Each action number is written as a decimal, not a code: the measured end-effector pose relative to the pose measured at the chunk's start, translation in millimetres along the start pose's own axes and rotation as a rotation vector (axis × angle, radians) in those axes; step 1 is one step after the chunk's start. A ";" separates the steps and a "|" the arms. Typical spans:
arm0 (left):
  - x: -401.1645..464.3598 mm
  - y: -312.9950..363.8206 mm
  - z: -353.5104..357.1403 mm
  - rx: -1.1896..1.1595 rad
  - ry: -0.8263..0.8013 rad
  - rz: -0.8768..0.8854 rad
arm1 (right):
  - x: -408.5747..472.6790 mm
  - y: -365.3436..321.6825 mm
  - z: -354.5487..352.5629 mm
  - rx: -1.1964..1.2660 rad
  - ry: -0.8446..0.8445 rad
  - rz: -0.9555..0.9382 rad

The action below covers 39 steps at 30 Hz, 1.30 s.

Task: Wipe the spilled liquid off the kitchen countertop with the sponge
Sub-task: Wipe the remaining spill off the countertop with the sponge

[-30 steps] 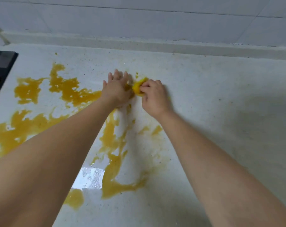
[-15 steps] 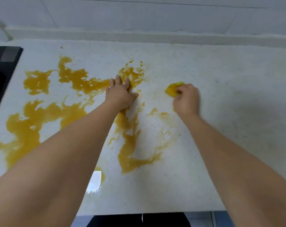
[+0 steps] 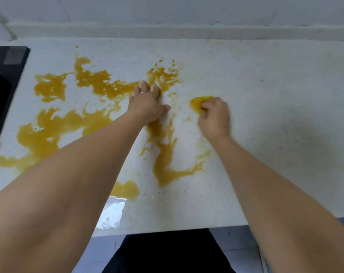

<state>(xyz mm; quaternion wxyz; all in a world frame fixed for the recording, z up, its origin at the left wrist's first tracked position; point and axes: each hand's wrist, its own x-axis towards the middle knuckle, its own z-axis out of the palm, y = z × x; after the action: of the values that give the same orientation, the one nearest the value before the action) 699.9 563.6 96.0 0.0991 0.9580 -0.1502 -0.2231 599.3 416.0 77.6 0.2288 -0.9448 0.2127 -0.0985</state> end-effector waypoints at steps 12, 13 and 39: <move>-61.8 9.8 34.9 -0.011 -0.049 -0.033 | -55.7 -5.7 -3.6 0.027 -0.069 -0.068; -61.4 9.1 33.3 -0.009 -0.055 -0.037 | -64.9 -12.7 2.1 0.058 -0.121 -0.170; -89.3 -1.1 35.9 -0.075 0.030 -0.053 | -98.6 40.5 -29.5 -0.026 0.046 0.069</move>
<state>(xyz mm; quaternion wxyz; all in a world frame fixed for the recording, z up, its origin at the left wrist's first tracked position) 607.4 589.9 99.6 0.1311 0.9605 -0.1149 -0.2168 488.7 416.0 75.5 0.2147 -0.9373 0.2518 -0.1093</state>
